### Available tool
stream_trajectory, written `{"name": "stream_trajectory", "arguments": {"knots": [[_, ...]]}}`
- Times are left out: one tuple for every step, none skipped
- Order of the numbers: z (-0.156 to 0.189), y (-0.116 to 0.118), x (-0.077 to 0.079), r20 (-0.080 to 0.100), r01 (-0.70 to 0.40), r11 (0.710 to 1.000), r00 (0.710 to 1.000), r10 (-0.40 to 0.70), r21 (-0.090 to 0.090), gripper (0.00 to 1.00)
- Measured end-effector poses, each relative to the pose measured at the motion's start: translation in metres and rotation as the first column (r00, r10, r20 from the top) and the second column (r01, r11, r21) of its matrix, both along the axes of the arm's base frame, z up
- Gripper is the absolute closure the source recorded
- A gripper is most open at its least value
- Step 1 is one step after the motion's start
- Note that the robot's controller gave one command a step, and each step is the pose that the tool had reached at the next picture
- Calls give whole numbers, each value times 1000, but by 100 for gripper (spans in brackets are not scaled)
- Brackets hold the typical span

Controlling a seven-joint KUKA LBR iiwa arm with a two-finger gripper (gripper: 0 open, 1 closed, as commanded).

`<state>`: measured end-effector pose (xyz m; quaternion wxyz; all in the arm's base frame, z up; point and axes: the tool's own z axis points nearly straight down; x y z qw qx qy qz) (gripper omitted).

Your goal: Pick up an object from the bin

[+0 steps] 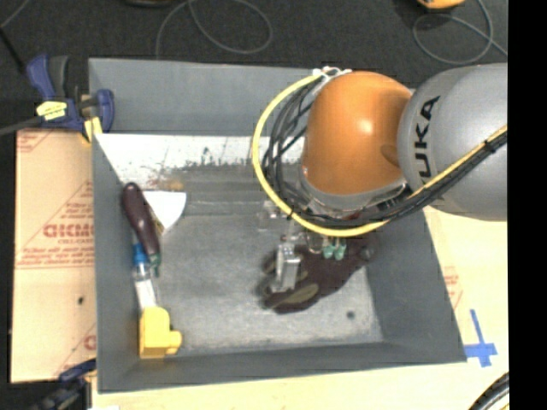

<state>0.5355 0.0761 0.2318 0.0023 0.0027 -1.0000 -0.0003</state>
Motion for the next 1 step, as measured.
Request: {"name": "stream_trajectory", "arguments": {"knots": [[4,0,0,6,2,1000,1000,-2,1,0]]}}
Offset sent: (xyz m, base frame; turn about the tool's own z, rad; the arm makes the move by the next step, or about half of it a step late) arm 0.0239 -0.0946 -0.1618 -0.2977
